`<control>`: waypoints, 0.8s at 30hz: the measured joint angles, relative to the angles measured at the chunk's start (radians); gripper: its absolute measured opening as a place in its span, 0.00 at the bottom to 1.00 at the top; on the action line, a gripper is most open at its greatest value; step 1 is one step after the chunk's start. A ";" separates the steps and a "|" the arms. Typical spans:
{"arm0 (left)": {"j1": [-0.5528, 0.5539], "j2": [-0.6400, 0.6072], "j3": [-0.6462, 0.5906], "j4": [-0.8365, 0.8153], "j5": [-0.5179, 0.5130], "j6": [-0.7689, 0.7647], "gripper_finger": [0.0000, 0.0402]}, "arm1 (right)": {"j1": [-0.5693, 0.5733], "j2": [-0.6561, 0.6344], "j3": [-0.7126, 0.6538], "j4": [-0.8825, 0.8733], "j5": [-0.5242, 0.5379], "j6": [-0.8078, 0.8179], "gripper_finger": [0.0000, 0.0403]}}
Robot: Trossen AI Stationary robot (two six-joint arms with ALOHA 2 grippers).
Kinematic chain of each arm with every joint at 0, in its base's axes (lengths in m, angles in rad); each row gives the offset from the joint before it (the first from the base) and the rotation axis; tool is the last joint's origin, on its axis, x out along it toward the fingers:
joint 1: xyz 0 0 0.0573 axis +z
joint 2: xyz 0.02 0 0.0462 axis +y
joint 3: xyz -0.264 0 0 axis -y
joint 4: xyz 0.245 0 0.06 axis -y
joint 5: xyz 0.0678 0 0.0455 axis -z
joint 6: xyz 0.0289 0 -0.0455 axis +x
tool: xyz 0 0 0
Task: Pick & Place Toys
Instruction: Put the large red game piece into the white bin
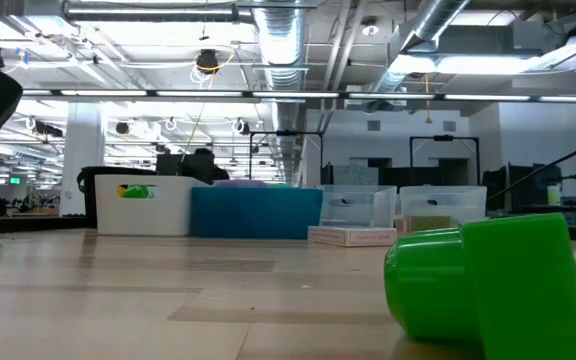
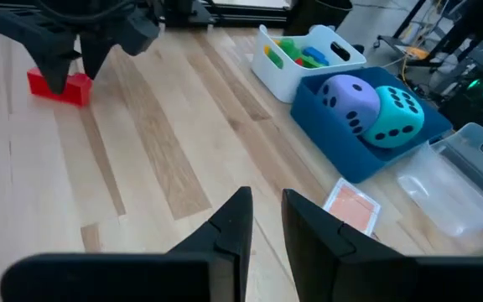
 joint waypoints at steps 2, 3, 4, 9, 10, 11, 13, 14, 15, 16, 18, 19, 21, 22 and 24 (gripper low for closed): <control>0.000 0.000 -0.001 -0.001 0.000 0.000 0.80 | 0.004 0.000 0.000 0.001 0.000 0.000 0.15; 0.000 0.000 -0.002 -0.002 0.000 0.000 0.77 | 0.003 0.000 0.000 0.001 0.000 0.000 0.15; 0.000 0.000 -0.002 -0.003 0.000 0.000 0.74 | 0.003 0.000 0.000 0.001 0.000 0.000 0.15; 0.000 0.003 -0.004 0.005 -0.003 -0.002 0.55 | 0.003 0.000 -0.021 0.005 0.000 -0.003 0.15; 0.000 0.004 -0.004 0.023 -0.006 -0.002 0.51 | 0.001 0.000 -0.032 0.005 0.001 -0.003 0.15; 0.000 0.005 -0.003 0.049 -0.009 -0.002 0.46 | -0.001 0.000 -0.047 0.008 0.001 -0.003 0.15; 0.000 0.004 -0.002 0.079 -0.025 -0.002 0.41 | -0.008 0.000 -0.082 0.016 0.001 -0.011 0.15; 0.000 0.005 -0.003 0.103 -0.044 -0.001 0.41 | -0.012 0.002 -0.098 0.016 0.001 -0.011 0.15; 0.000 0.005 -0.003 0.133 -0.065 0.006 0.41 | -0.018 0.002 -0.114 0.024 0.001 -0.011 0.15; 0.000 0.005 -0.003 0.167 -0.084 0.022 0.41 | -0.025 0.002 -0.131 0.040 0.001 -0.011 0.15; 0.002 0.005 -0.003 0.228 -0.125 0.054 0.41 | -0.039 0.002 -0.159 0.066 0.001 -0.011 0.15; 0.005 0.005 -0.003 0.261 -0.144 0.071 0.41 | -0.045 0.003 -0.166 0.072 0.000 -0.011 0.15; 0.018 0.005 -0.003 0.332 -0.173 0.121 0.41 | -0.057 0.003 -0.171 0.089 0.001 -0.011 0.15; 0.025 0.005 -0.003 0.364 -0.186 0.155 0.41 | -0.063 0.002 -0.171 0.094 0.001 -0.011 0.15; 0.045 0.005 -0.003 0.429 -0.217 0.237 0.41 | -0.074 0.002 -0.173 0.099 0.001 -0.011 0.15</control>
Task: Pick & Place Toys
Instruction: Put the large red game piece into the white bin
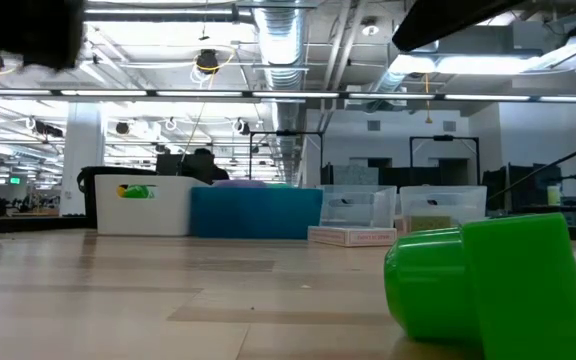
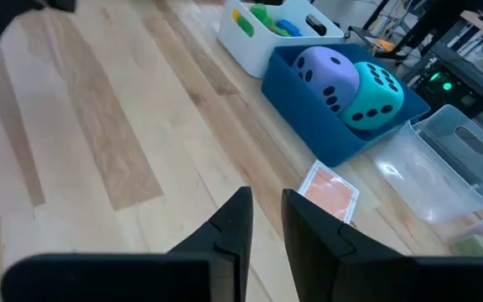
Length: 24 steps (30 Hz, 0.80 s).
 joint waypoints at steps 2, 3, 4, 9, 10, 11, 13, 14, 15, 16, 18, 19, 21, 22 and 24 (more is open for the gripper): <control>0.024 0.000 0.001 0.057 -0.047 0.101 0.42 | -0.005 0.000 0.000 0.005 0.001 0.000 0.15; 0.037 0.000 0.001 0.077 -0.077 0.157 0.42 | -0.005 0.000 0.000 0.008 0.001 0.000 0.15; 0.051 0.000 0.001 0.096 -0.108 0.212 0.43 | -0.005 0.000 0.000 0.012 0.001 0.000 0.15; 0.142 -0.001 0.001 0.183 -0.261 0.474 0.41 | -0.004 0.000 0.000 0.053 0.017 -0.042 0.15; 0.161 -0.001 0.001 0.205 -0.294 0.525 0.41 | -0.004 0.000 0.000 0.064 0.027 -0.055 0.15; 0.180 -0.001 0.001 0.230 -0.329 0.578 0.41 | -0.004 0.000 0.000 0.074 0.030 -0.070 0.15; 0.220 -0.001 0.001 0.271 -0.391 0.681 0.41 | -0.004 0.000 0.000 0.102 0.030 -0.106 0.15; 0.242 -0.001 0.001 0.289 -0.415 0.730 0.42 | -0.004 0.000 0.000 0.117 0.030 -0.122 0.15; 0.264 -0.002 0.001 0.304 -0.434 0.776 0.42 | -0.005 0.000 0.000 0.134 0.030 -0.139 0.15; 0.287 -0.004 0.001 0.313 -0.453 0.820 0.42 | -0.005 0.000 0.000 0.151 0.030 -0.155 0.15; 0.337 -0.009 0.001 0.324 -0.490 0.888 0.42 | -0.005 0.000 0.000 0.181 0.030 -0.183 0.15; 0.362 -0.009 0.001 0.323 -0.507 0.912 0.42 | -0.005 0.000 0.000 0.195 0.030 -0.195 0.15; 0.411 -0.009 0.001 0.318 -0.529 0.957 0.41 | -0.005 0.000 0.000 0.215 0.030 -0.215 0.15; 0.436 -0.009 0.001 0.318 -0.533 0.976 0.41 | -0.005 0.000 0.000 0.222 0.030 -0.220 0.15; 0.483 -0.009 0.001 0.318 -0.544 1.013 0.42 | -0.005 -0.001 0.000 0.226 0.030 -0.221 0.15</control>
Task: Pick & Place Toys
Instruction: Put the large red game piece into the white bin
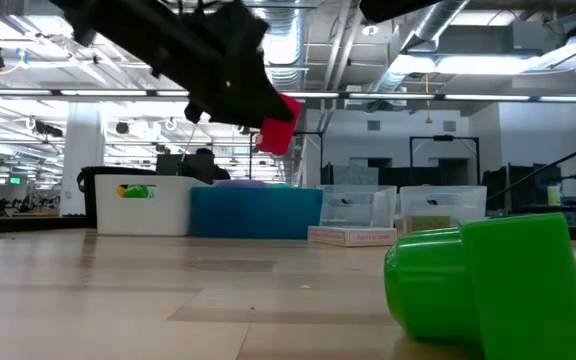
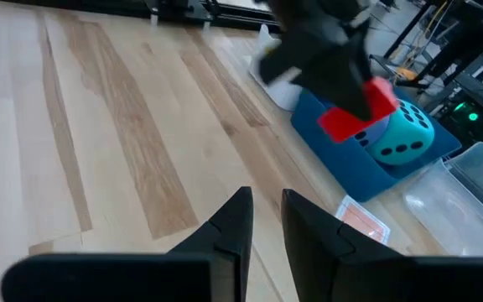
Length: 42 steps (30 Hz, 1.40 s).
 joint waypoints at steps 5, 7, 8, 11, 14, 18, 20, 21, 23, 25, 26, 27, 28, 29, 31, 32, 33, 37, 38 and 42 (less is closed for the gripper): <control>0.108 0.000 0.000 0.003 -0.059 0.109 0.41 | 0.000 0.000 0.000 0.000 0.000 0.000 0.15; 0.143 -0.007 0.000 -0.004 -0.119 0.152 0.41 | 0.000 0.000 0.000 0.000 0.000 0.000 0.15; 0.159 -0.010 0.000 -0.004 -0.155 0.175 0.42 | 0.000 0.000 0.000 0.000 0.000 0.000 0.15; 0.192 -0.022 0.000 -0.029 -0.272 0.248 0.42 | 0.000 0.000 0.000 0.001 0.000 0.001 0.15; 0.204 -0.051 0.001 -0.065 -0.384 0.317 0.41 | 0.000 0.000 0.000 0.001 -0.002 0.001 0.15; 0.202 -0.111 0.000 -0.220 -0.523 0.331 0.41 | 0.000 -0.001 -0.008 0.012 -0.003 0.002 0.15; 0.196 -0.152 0.000 -0.335 -0.564 0.281 0.42 | 0.000 -0.001 -0.019 0.013 -0.004 0.003 0.15; 0.195 -0.169 0.000 -0.390 -0.572 0.243 0.42 | 0.000 -0.001 -0.026 0.017 -0.004 0.004 0.15; 0.194 -0.214 0.000 -0.530 -0.570 0.139 0.41 | 0.000 -0.001 -0.042 0.037 -0.004 0.004 0.15; 0.195 -0.249 0.002 -0.639 -0.570 0.017 0.41 | -0.006 -0.001 -0.053 0.054 -0.004 0.004 0.15; 0.195 -0.269 0.000 -0.707 -0.564 -0.048 0.41 | -0.006 -0.001 -0.054 0.058 -0.006 0.003 0.15; 0.195 -0.287 -0.001 -0.757 -0.549 -0.108 0.41 | -0.006 -0.001 -0.054 0.064 -0.006 0.004 0.15; 0.195 -0.302 -0.001 -0.786 -0.526 -0.162 0.42 | -0.006 -0.001 -0.053 0.065 -0.006 0.004 0.15; 0.195 -0.315 0.000 -0.814 -0.500 -0.201 0.43 | -0.006 -0.001 -0.053 0.066 -0.006 0.003 0.15; 0.195 -0.344 -0.015 -0.834 -0.441 -0.233 0.44 | -0.006 -0.001 -0.053 0.067 -0.006 0.003 0.15; 0.195 -0.356 -0.025 -0.832 -0.417 -0.235 0.44 | -0.006 -0.001 -0.053 0.068 -0.006 0.003 0.15; 0.195 -0.369 -0.039 -0.824 -0.389 -0.238 0.44 | -0.007 -0.001 -0.053 0.068 -0.006 0.003 0.15; 0.198 -0.413 -0.100 -0.829 -0.344 -0.309 0.45 | -0.008 -0.001 -0.053 0.072 -0.006 0.000 0.15; 0.199 -0.424 -0.116 -0.831 -0.345 -0.321 0.45 | -0.011 -0.001 -0.053 0.075 -0.006 0.001 0.15; 0.207 -0.461 -0.179 -0.826 -0.342 -0.370 0.45 | -0.014 -0.001 -0.053 0.090 -0.006 -0.014 0.15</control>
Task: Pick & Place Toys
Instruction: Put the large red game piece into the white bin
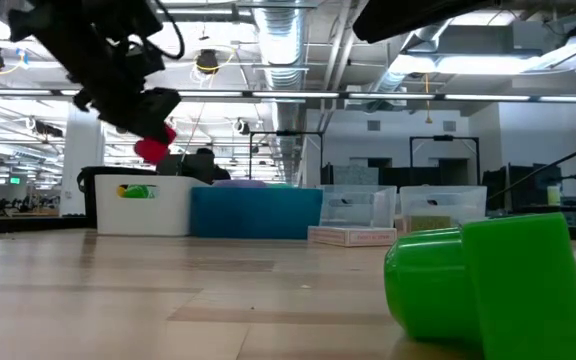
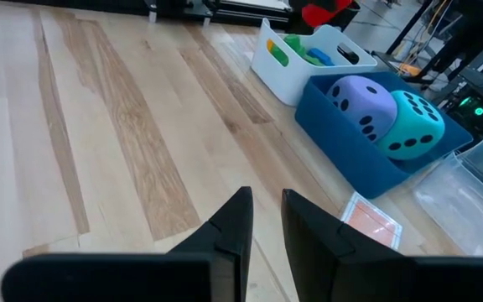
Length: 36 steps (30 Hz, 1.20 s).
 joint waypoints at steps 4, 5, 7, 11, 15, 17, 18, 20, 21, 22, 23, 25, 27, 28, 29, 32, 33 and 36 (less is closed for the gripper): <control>0.003 -0.023 -0.040 0.014 0.052 -0.045 0.46 | -0.006 0.000 0.000 0.002 -0.006 -0.009 0.15; 0.003 -0.022 -0.045 0.035 0.067 -0.045 0.46 | -0.006 0.000 0.000 0.005 -0.012 -0.009 0.15; 0.003 -0.030 -0.058 0.043 0.079 -0.046 0.46 | -0.013 0.000 0.000 0.012 -0.021 -0.012 0.15; 0.003 -0.032 -0.067 0.067 0.086 -0.046 0.46 | -0.020 0.000 0.001 0.033 -0.032 -0.025 0.15; 0.003 -0.032 -0.068 0.069 0.086 -0.046 0.46 | -0.026 0.000 0.001 0.054 -0.062 -0.058 0.15; 0.003 -0.032 -0.068 0.075 0.086 -0.046 0.46 | -0.027 0.000 0.001 0.059 -0.071 -0.062 0.15; 0.003 -0.032 -0.068 0.076 0.086 -0.046 0.46 | -0.030 0.000 0.001 0.060 -0.075 -0.062 0.15; 0.003 -0.032 -0.068 0.077 0.086 -0.045 0.46 | -0.033 0.000 0.001 0.062 -0.079 -0.062 0.15; 0.003 -0.032 -0.068 0.078 0.086 -0.046 0.46 | -0.033 0.000 0.001 0.064 -0.081 -0.062 0.15; 0.003 -0.032 -0.068 0.078 0.086 -0.046 0.46 | -0.033 0.000 0.001 0.064 -0.081 -0.063 0.15; 0.003 -0.032 -0.068 0.079 0.086 -0.046 0.46 | -0.033 0.000 0.001 0.065 -0.081 -0.064 0.15; 0.003 -0.032 -0.068 0.083 0.086 -0.045 0.46 | -0.033 0.000 0.001 0.067 -0.081 -0.065 0.15; 0.003 -0.032 -0.068 0.085 0.086 -0.045 0.46 | -0.033 0.000 0.001 0.068 -0.081 -0.065 0.15; 0.003 -0.032 -0.068 0.086 0.086 -0.046 0.46 | -0.033 0.000 0.001 0.068 -0.081 -0.065 0.15; 0.003 -0.032 -0.068 0.086 0.085 -0.045 0.46 | -0.033 0.000 0.001 0.068 -0.081 -0.065 0.15; 0.005 -0.032 -0.068 0.085 0.065 -0.026 0.46 | -0.033 0.000 0.001 0.068 -0.081 -0.065 0.15; 0.007 -0.032 -0.068 0.083 0.043 0.020 0.46 | -0.033 0.000 0.001 0.068 -0.081 -0.065 0.15; 0.011 -0.031 -0.068 0.076 0.027 0.177 0.45 | -0.033 0.000 0.001 0.068 -0.082 -0.065 0.15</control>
